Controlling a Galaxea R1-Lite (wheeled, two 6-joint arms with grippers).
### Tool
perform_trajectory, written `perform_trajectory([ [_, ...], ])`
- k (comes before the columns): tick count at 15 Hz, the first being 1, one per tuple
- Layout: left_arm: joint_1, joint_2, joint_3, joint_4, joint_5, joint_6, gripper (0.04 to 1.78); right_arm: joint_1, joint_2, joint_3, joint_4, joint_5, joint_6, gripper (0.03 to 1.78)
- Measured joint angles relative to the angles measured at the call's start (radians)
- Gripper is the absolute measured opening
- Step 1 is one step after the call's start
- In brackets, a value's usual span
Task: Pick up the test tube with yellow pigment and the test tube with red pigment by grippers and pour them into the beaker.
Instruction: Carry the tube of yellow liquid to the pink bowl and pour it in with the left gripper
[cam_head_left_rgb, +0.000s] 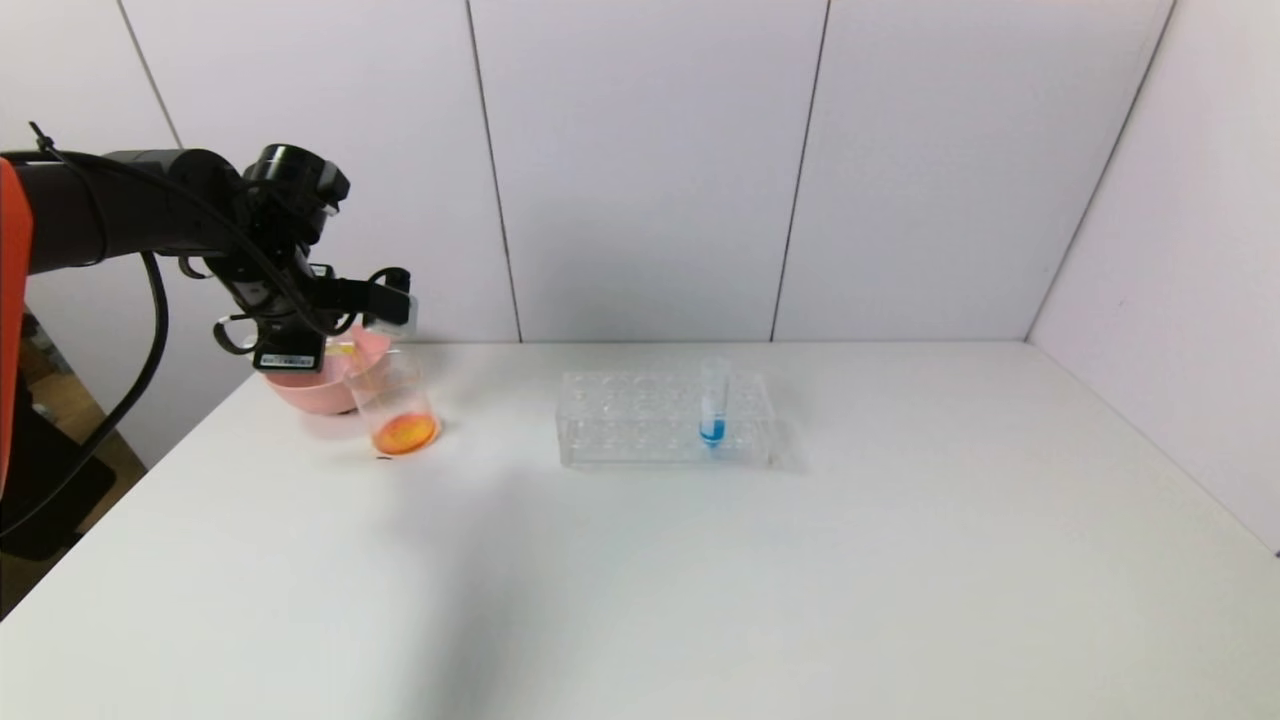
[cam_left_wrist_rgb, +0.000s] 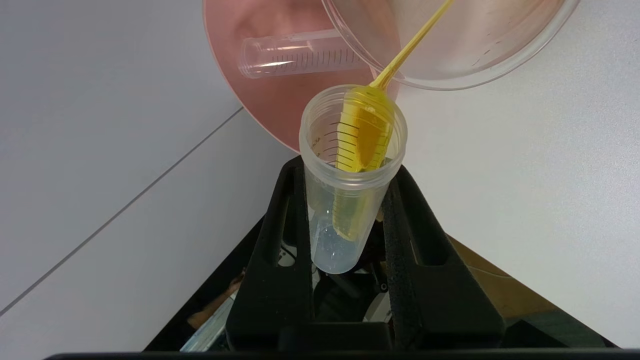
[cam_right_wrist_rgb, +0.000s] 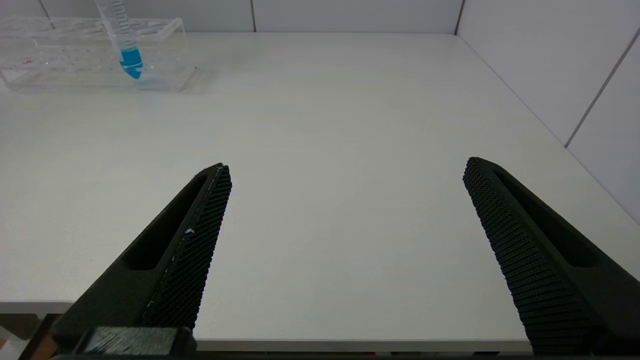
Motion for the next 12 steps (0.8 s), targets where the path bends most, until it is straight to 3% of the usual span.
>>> perform_trajectory([
  [12,-0.013,0.002,-0.004,-0.01,0.001,0.001,0.43,0.0,0.0,0.0,0.0,0.0,0.0,1.7],
])
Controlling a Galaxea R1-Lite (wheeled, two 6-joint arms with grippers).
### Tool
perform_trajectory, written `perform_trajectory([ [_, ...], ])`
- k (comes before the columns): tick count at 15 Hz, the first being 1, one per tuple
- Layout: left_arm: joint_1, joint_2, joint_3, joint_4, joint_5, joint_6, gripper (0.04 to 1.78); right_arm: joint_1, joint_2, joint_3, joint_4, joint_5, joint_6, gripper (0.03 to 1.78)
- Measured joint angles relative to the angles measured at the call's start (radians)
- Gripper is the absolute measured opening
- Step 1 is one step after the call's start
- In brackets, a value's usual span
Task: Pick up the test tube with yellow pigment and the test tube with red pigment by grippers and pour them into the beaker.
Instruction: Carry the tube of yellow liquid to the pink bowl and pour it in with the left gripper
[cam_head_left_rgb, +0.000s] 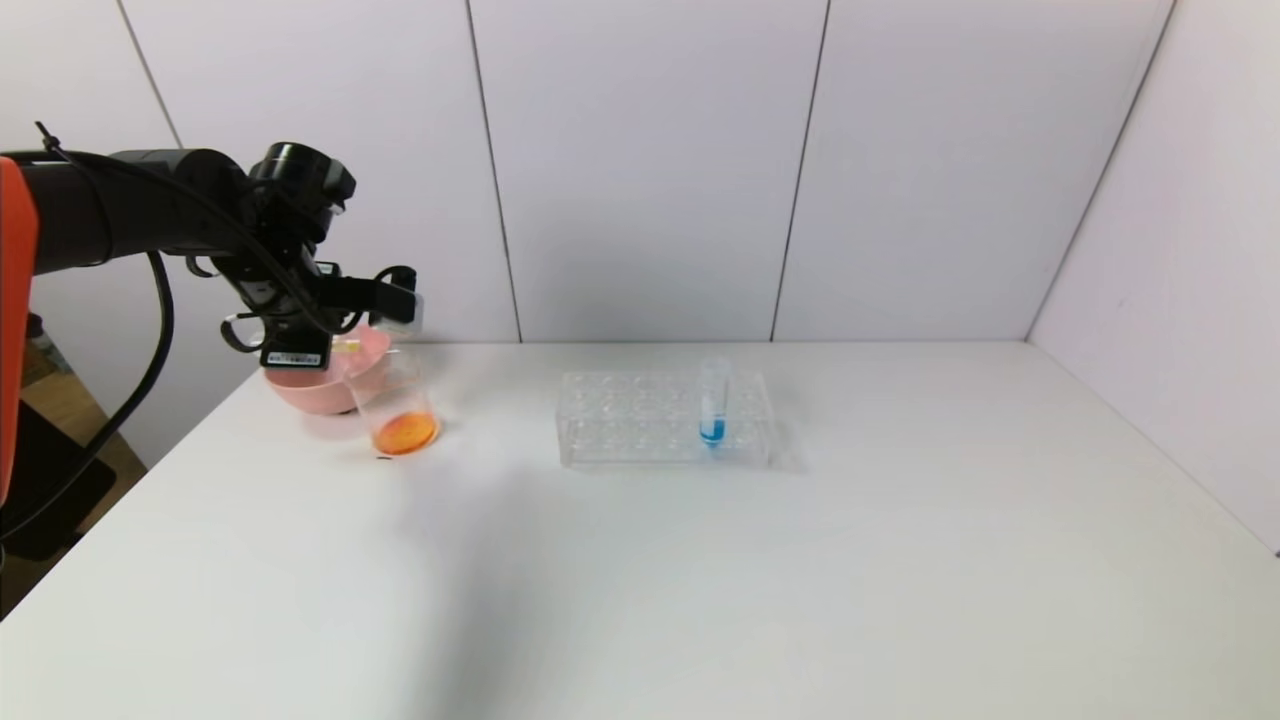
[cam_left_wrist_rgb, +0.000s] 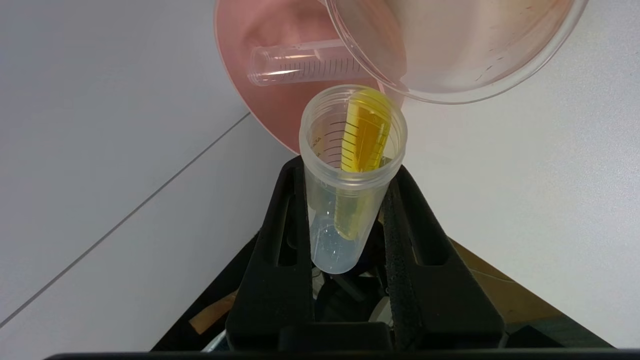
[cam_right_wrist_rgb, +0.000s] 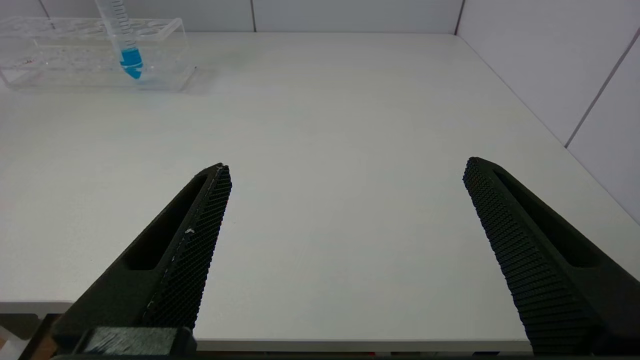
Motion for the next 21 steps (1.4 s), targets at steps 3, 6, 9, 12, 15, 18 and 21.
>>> perform_trajectory([
  [3,-0.002,0.001,0.0,0.0,0.017,0.0,0.43,0.0,0.0,0.0,0.0,0.0,0.0,1.7],
  [6,-0.011,0.003,0.0,0.0,0.047,0.003,0.43,0.0,0.0,0.0,0.0,0.0,0.0,1.7],
  [9,-0.015,0.006,0.0,0.0,0.065,0.002,0.43,0.0,0.0,0.0,0.0,0.0,0.0,1.7],
  [12,-0.023,0.011,0.0,-0.003,0.088,0.004,0.43,0.0,0.0,0.0,0.0,0.0,0.0,1.7],
  [15,-0.031,0.017,0.0,-0.009,0.117,0.006,0.43,0.0,0.0,0.0,0.0,0.0,0.0,1.7],
  [18,-0.036,0.021,0.0,-0.009,0.131,0.011,0.43,0.0,0.0,0.0,0.0,-0.001,0.0,1.7],
  [21,-0.039,0.024,0.0,-0.007,0.16,0.016,0.43,0.0,0.0,0.0,0.0,0.0,0.0,1.7],
])
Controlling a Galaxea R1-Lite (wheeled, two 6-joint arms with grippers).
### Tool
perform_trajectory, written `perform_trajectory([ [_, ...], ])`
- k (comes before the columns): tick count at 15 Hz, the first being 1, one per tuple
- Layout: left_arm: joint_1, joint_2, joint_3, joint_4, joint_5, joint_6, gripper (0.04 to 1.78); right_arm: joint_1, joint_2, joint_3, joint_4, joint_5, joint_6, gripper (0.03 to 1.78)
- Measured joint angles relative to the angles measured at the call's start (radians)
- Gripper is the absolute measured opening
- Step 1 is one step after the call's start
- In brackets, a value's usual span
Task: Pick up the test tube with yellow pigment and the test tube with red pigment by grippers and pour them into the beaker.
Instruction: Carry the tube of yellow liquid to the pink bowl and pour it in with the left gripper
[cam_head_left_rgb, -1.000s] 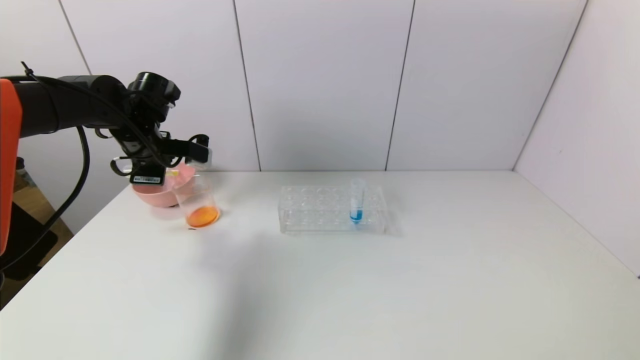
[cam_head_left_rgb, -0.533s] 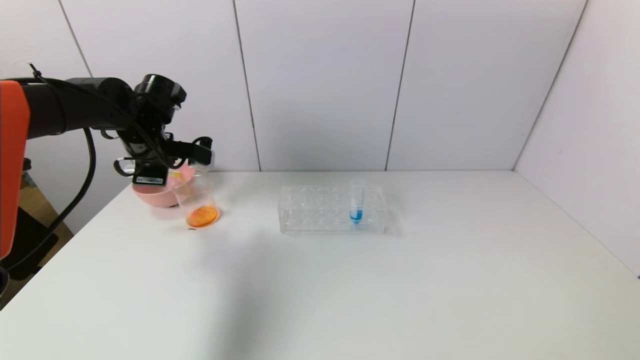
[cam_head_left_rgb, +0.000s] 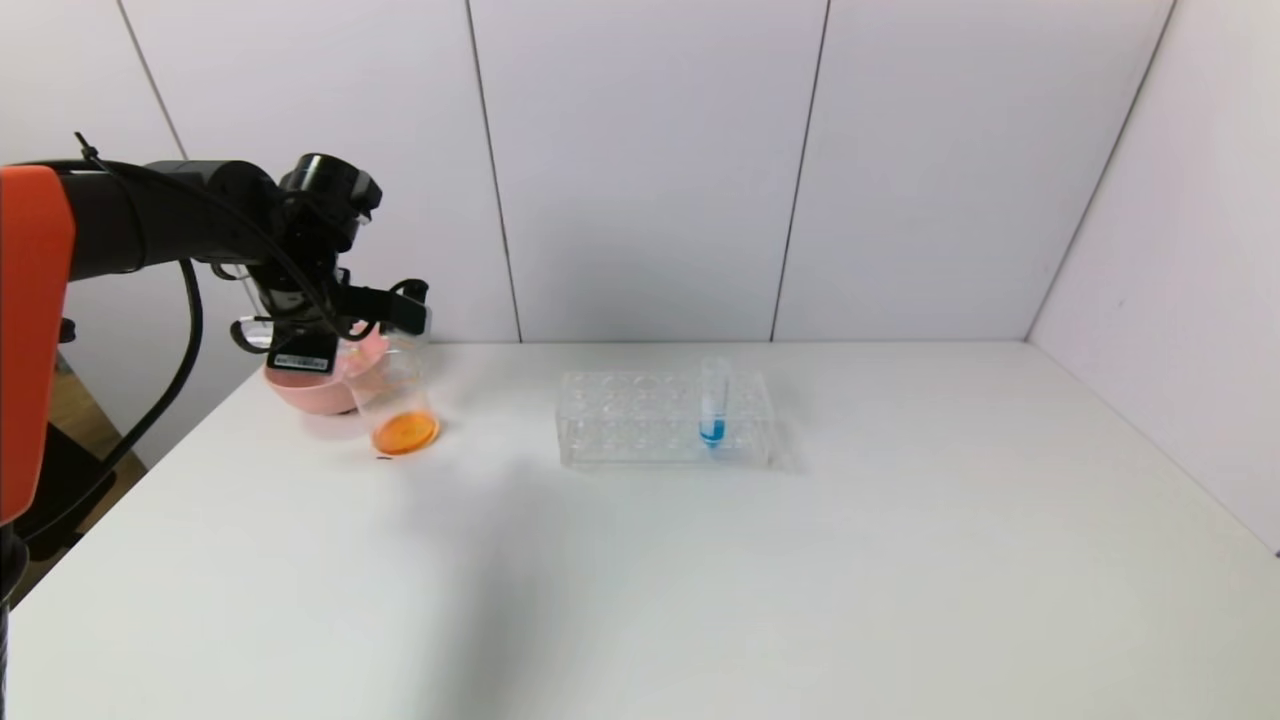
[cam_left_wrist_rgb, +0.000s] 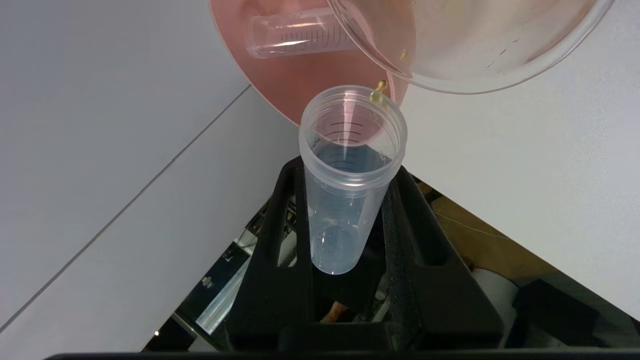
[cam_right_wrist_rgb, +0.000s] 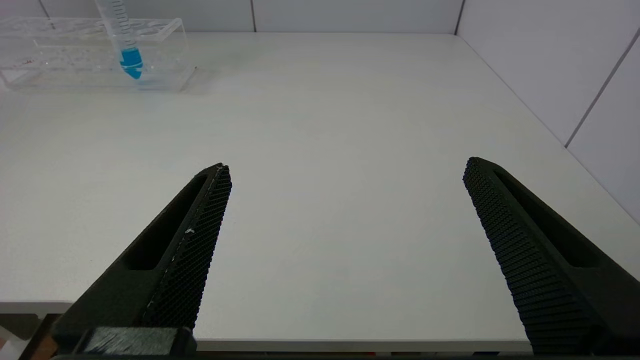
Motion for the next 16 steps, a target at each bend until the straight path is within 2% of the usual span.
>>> perform_trajectory([
  [3,-0.008,0.005,0.0,-0.001,0.027,0.01,0.43,0.0,0.0,0.0,0.0,0.0,0.0,1.7],
  [16,-0.01,0.005,0.002,0.0,0.027,0.004,0.43,0.0,0.0,0.0,0.0,0.0,0.0,1.7],
])
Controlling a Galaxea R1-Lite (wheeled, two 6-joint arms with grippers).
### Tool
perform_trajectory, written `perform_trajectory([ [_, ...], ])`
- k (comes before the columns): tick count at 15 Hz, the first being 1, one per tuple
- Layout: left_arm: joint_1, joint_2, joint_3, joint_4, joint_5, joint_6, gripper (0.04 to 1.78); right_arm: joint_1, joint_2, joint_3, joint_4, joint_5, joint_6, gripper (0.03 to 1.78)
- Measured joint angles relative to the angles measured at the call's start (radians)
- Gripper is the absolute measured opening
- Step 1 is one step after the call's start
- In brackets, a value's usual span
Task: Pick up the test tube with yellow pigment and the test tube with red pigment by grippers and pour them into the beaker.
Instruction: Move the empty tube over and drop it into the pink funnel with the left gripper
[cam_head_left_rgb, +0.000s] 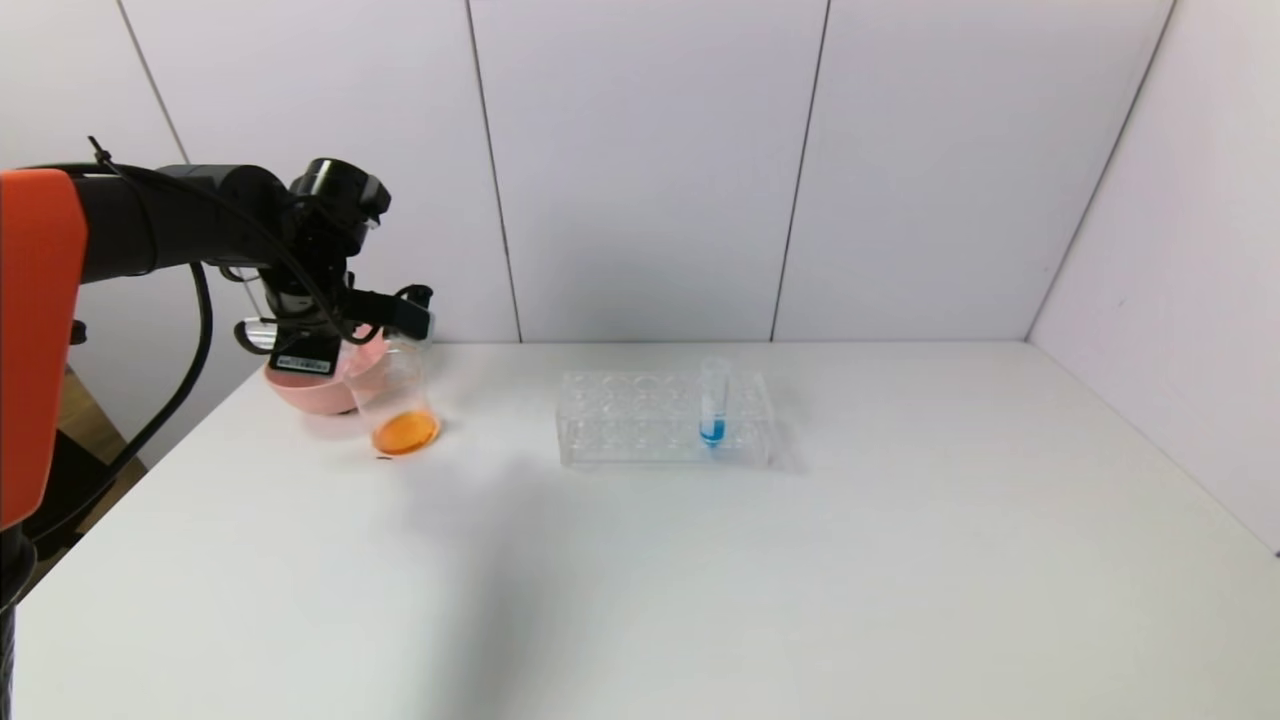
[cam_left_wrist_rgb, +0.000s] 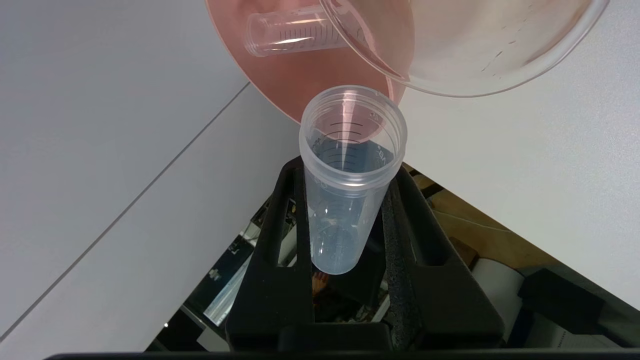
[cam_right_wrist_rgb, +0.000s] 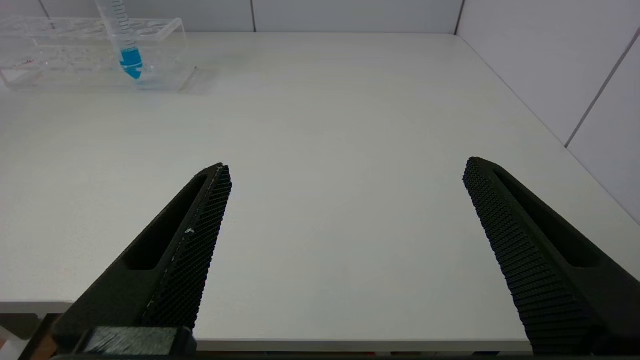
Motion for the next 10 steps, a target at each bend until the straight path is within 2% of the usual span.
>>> perform_trajectory([
  [10,0.0,-0.004,0.004,0.027,0.027,0.009,0.43,0.0,0.0,0.0,0.0,0.0,0.0,1.7],
])
